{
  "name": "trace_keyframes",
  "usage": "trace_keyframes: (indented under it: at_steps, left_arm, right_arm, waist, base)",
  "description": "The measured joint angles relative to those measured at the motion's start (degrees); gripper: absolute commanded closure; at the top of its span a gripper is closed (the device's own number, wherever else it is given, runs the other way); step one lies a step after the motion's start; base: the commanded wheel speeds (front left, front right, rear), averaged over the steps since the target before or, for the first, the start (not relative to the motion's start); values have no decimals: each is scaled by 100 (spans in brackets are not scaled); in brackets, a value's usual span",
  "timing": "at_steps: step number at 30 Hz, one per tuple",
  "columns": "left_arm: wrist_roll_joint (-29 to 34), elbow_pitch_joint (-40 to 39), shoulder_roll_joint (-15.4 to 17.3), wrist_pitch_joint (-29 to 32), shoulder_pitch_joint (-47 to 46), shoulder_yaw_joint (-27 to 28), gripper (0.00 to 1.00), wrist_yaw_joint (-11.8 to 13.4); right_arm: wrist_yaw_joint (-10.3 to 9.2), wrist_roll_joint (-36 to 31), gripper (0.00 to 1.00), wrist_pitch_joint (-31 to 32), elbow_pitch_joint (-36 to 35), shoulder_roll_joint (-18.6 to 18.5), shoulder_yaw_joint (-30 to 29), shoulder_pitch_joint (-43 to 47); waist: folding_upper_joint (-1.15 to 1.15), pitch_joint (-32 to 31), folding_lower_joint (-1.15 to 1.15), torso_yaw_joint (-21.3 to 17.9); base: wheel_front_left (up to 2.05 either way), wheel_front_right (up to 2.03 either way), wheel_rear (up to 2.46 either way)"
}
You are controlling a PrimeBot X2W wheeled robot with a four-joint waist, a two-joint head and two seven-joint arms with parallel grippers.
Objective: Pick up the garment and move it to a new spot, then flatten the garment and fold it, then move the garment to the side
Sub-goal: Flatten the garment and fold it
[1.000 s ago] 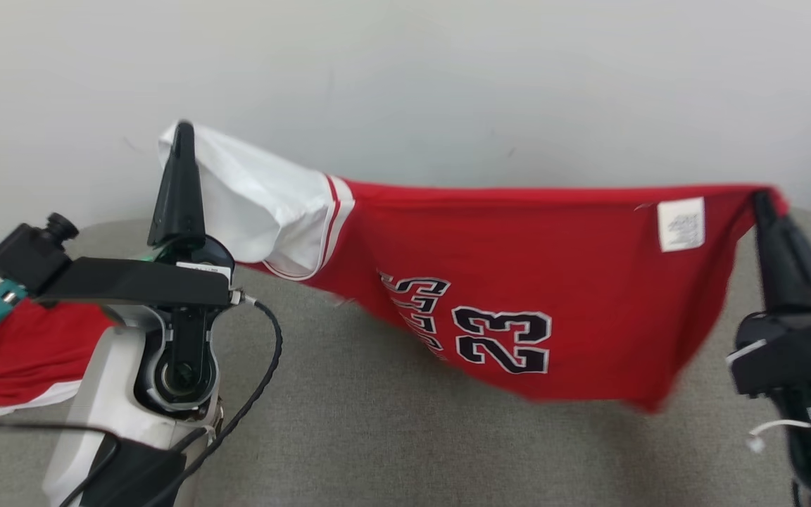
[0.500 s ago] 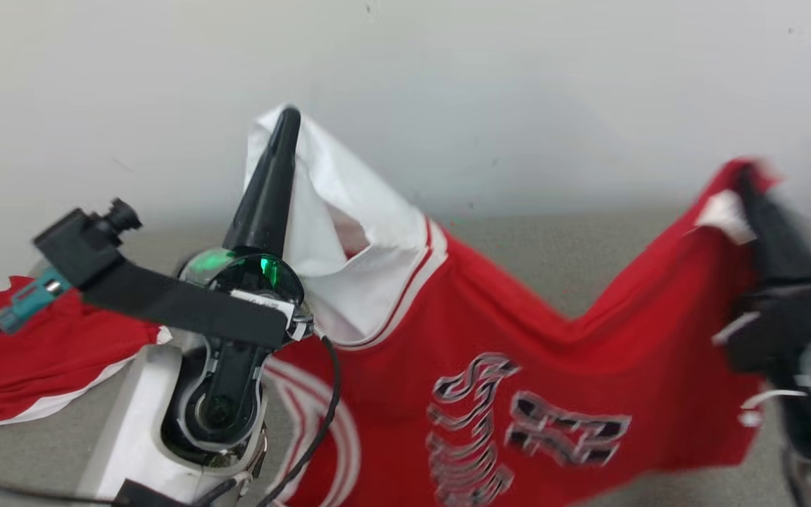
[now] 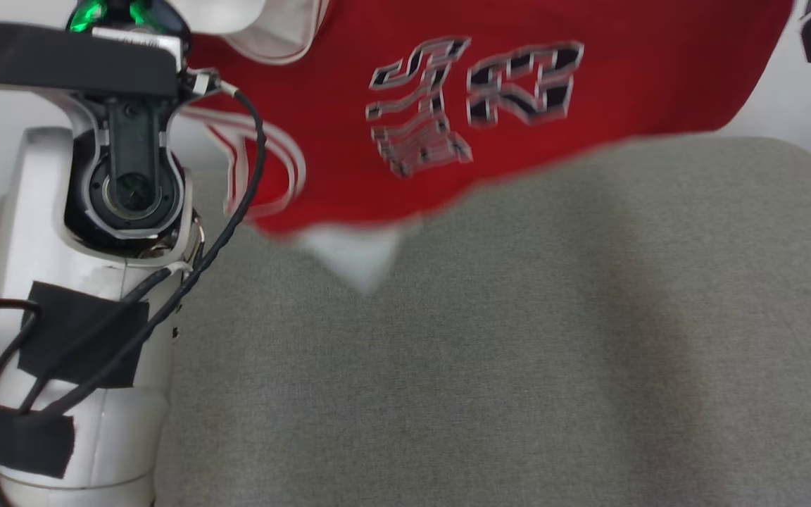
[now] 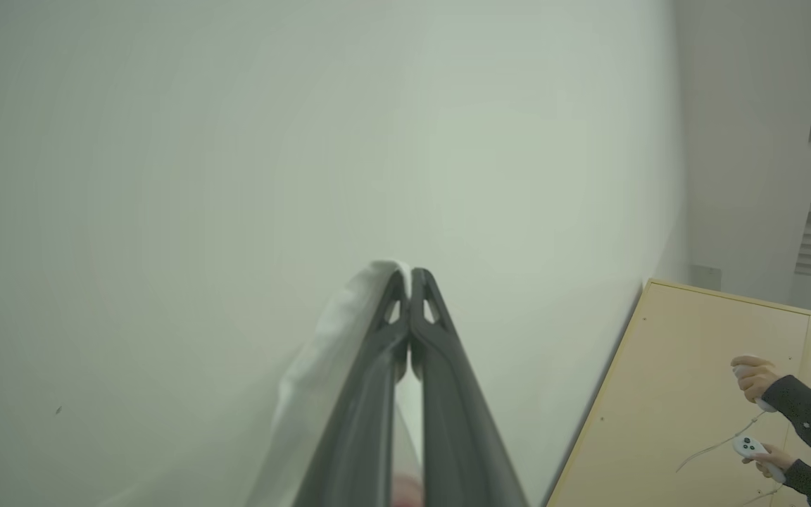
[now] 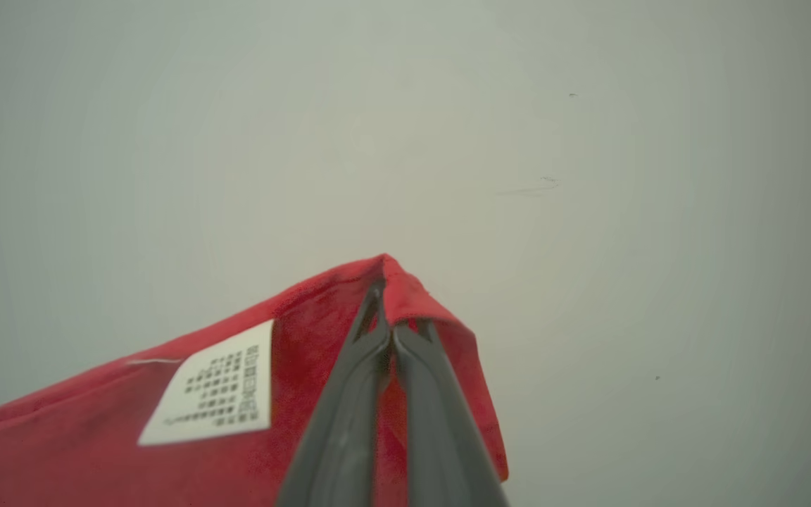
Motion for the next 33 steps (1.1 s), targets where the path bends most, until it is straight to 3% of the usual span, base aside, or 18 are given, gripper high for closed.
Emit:
trace_keyframes:
  at_steps: [5,10,15,24,33]
  left_arm:
    - [360,-63,44,-89,404,-371,100,-58]
    - [535,75,211,24,1713,-822,100,-54]
    - [533,691,278,133,2853,-1148,100,-58]
    - [525,1272,419,118,3101,-1122,100,-115]
    - [604,1271,686,115,3866,-1251,100,-58]
  right_arm:
    - [212,-57,100,42,358,-237,110,552]
    - [398,-113,100,350,753,-376,326,1923]
    - [581,-112,100,525,1226,-358,546,2970]
    - [813,-67,100,658,1605,-289,828,3145]
    - [890,292,100,934,1252,-177,906,4552]
  waist:
    - [0,76,0,148]
    - [1,157,0,272]
    - [1,264,0,356]
    - [1,110,-1,362]
    - [0,-264,-2,377]
  base:
    - [0,0,0]
    - [0,0,0]
    - [0,0,0]
    - [0,0,0]
    - [0,0,0]
